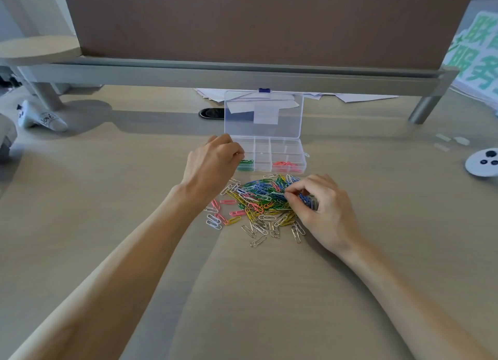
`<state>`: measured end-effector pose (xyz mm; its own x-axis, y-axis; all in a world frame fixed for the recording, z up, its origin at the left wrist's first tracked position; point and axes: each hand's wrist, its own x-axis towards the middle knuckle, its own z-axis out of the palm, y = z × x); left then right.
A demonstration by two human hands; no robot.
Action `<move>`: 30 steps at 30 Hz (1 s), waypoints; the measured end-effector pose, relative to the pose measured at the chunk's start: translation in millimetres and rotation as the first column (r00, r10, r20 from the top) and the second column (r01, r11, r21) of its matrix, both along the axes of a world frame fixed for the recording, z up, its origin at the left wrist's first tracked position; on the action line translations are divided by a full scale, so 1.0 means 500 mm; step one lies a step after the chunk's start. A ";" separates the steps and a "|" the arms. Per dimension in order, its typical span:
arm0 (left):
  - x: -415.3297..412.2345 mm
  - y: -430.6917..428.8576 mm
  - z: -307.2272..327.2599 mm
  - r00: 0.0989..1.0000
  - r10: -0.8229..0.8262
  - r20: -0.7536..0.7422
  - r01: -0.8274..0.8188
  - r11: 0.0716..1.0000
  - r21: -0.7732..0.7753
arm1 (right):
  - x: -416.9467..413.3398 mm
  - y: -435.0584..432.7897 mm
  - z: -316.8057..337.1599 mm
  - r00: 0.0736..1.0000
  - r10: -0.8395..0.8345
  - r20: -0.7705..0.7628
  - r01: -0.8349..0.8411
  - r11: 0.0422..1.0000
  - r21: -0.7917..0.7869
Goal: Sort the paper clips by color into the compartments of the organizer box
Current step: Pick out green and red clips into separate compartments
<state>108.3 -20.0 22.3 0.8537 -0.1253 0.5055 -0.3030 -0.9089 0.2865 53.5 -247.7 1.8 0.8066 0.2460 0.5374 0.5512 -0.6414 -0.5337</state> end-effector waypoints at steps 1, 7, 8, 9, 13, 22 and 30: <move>-0.005 0.001 -0.002 1.000 -0.016 0.011 0.016 1.000 -0.005 | 0.000 -0.002 0.000 1.000 -0.003 -0.001 0.003 1.000 -0.005; -0.088 0.017 -0.024 0.980 -0.198 -0.017 0.197 0.980 -0.032 | 0.010 0.006 -0.005 0.999 0.020 -0.025 -0.021 0.999 -0.050; -0.097 0.024 -0.029 0.974 -0.222 -0.043 0.221 0.975 -0.025 | 0.013 0.010 -0.005 0.999 0.030 -0.034 -0.032 0.996 -0.081; -0.104 0.029 -0.035 0.968 -0.242 -0.064 0.241 0.970 -0.021 | 0.016 0.014 -0.004 0.998 0.037 -0.044 -0.042 0.993 -0.111; -0.123 0.034 -0.045 0.959 -0.265 -0.102 0.261 0.964 -0.048 | 0.022 0.029 -0.003 0.996 0.035 -0.079 -0.048 0.984 -0.171; -0.130 0.038 -0.046 0.987 -0.162 -0.006 0.162 0.987 -0.024 | 0.024 0.032 0.004 0.996 0.057 -0.063 -0.070 0.969 -0.236; -0.143 0.043 -0.060 0.989 -0.148 0.020 0.149 0.987 -0.062 | 0.025 0.050 0.016 0.993 0.082 -0.085 -0.102 0.956 -0.274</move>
<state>36.7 1.4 -7.5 0.8202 -0.2170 0.5293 -0.4377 -0.8338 0.3365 65.9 -222.5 9.7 0.8075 0.4520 0.3790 0.5814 -0.7183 -0.3822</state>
